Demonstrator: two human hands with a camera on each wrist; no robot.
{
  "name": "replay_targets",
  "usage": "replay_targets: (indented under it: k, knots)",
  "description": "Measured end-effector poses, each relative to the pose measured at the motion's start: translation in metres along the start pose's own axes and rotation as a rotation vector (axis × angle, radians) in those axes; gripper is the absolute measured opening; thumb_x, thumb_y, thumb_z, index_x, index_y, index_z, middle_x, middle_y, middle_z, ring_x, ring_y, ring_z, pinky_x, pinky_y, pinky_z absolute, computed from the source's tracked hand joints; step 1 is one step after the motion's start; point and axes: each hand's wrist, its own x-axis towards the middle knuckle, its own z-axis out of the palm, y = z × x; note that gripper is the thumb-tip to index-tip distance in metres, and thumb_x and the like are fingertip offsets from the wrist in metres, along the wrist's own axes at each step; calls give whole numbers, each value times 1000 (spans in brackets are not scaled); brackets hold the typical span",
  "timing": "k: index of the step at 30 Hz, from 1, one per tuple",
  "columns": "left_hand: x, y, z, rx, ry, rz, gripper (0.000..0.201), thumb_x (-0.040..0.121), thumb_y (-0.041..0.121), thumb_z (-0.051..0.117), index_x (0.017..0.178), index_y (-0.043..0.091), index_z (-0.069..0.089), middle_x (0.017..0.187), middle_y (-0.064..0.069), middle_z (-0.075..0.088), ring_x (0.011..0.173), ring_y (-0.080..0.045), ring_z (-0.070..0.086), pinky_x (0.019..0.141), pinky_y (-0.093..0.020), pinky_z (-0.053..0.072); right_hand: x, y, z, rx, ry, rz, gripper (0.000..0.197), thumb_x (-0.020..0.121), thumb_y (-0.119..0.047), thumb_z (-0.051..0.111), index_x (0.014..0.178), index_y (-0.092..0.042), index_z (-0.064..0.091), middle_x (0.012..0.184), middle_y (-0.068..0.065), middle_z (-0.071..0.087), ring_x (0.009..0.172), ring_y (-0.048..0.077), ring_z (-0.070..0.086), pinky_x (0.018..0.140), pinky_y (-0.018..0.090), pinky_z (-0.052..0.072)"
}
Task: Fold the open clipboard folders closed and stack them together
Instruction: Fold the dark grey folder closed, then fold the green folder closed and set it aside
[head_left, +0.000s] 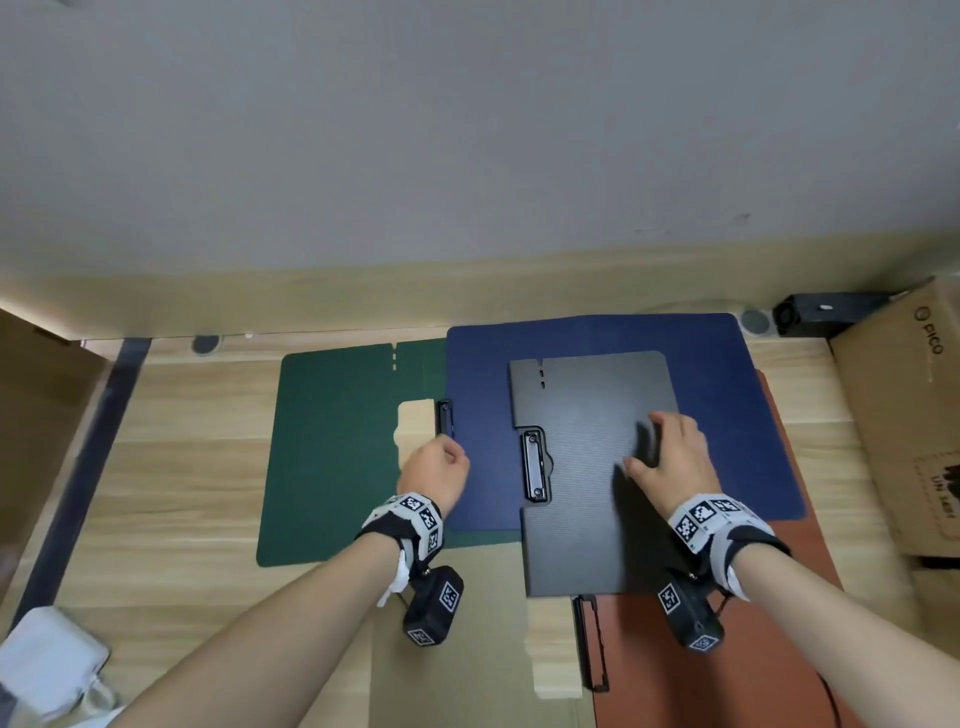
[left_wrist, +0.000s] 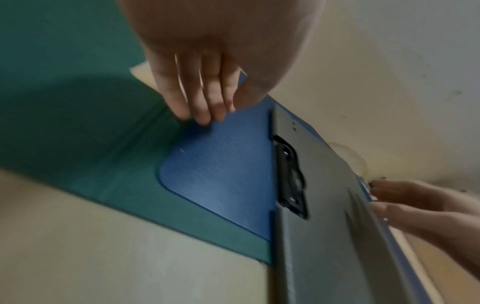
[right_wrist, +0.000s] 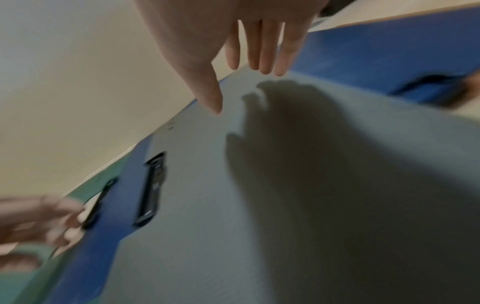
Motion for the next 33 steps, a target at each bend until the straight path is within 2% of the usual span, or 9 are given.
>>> replay_targets:
  k: [2,4,7,12,15,19,23,27,33]
  knots:
    - [15,-12,-14,41,105,-21,18,87,30,57,102,24,64,104,4,71,99,-25,64,79,-29,47,4,-27,13,-39,-30,-130,69,81,-31,72,140,-15,39,145,6,37,133,26,37,111,41,35]
    - [29,-21,-19,100,84,-40,29,87,40,57,110,22,61,112,1,68,104,-27,63,78,-30,44,6,-51,31,-87,-66,-252,69,84,-35,67,143,-17,36,150,2,33,138,23,33,113,39,33]
    - [44,-28,-17,212,54,-1,35,86,53,55,100,22,60,105,0,66,97,-28,63,72,-30,41,7,-79,63,-171,-152,-407,66,89,-36,59,147,-19,32,157,1,25,144,22,25,117,38,27]
    - [60,-28,-11,414,73,135,49,85,66,49,85,18,57,89,-3,67,80,-29,61,69,-34,49,8,-99,101,-383,-241,-582,66,92,-37,49,151,-22,24,163,-1,8,151,22,3,121,43,16]
    - [63,-27,-8,467,111,176,53,89,65,43,85,14,56,88,-7,69,82,-32,64,66,-34,48,8,-98,107,-469,-200,-618,63,93,-37,43,152,-23,24,163,1,12,151,24,4,120,43,10]
    - [61,-21,-7,566,138,285,43,94,52,37,84,13,51,87,-9,71,80,-33,66,59,-32,37,6,-96,109,-496,-174,-625,63,94,-39,40,152,-25,22,163,1,14,151,23,6,120,43,9]
    - [60,-13,-13,708,104,363,36,98,38,35,87,11,55,85,-9,71,78,-32,67,58,-32,34,6,-98,109,-518,-174,-610,63,93,-38,39,152,-24,22,162,2,16,150,24,10,120,43,9]
    - [53,-17,-26,960,9,435,16,94,12,46,96,8,62,76,-5,50,79,-31,68,55,-33,38,5,-97,107,-532,-175,-602,63,92,-38,42,152,-24,26,161,1,21,150,23,14,119,45,15]
    - [59,-43,-38,744,103,263,44,97,48,34,94,10,56,89,-9,71,82,-31,68,60,-32,36,8,-87,102,-533,-191,-598,64,93,-38,41,153,-23,23,162,-3,17,150,20,12,118,46,20]
